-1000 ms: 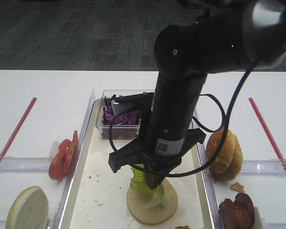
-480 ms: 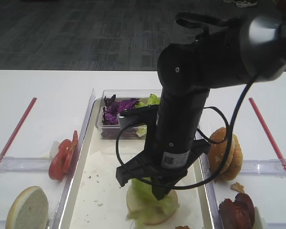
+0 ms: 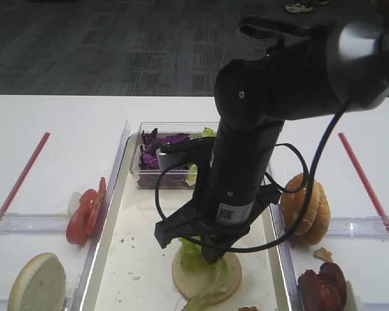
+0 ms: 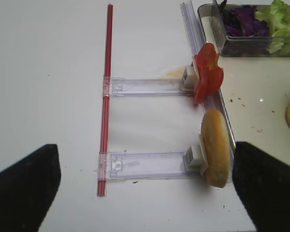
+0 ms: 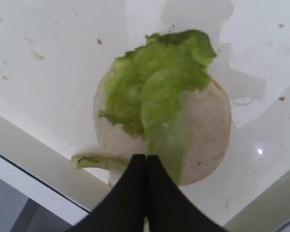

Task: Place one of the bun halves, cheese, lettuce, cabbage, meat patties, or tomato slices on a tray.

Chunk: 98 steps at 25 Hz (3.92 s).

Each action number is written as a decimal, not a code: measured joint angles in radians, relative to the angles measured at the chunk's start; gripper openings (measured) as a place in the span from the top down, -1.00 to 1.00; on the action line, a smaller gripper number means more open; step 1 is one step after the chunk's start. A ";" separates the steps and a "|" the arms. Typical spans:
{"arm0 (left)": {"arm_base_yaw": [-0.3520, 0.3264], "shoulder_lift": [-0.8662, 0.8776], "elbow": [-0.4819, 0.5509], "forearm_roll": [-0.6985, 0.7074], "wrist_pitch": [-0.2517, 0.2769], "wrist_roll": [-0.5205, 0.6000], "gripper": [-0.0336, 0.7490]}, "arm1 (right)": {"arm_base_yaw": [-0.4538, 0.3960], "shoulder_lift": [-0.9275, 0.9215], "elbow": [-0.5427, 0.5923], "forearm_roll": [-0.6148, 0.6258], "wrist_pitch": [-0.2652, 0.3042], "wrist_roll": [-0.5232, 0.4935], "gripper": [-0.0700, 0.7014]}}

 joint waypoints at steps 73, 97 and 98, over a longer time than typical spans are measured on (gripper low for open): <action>0.000 0.000 0.000 0.000 0.000 0.000 -0.80 | -0.247 -0.032 -0.313 -0.013 0.290 0.020 -0.36; 0.000 0.000 0.000 0.000 0.000 0.000 -0.80 | -0.601 -0.032 -0.314 -0.084 0.291 -0.014 -0.36; 0.000 0.000 0.000 0.000 0.000 0.000 -0.80 | -0.613 -0.032 -0.314 -0.085 0.291 -0.014 -0.36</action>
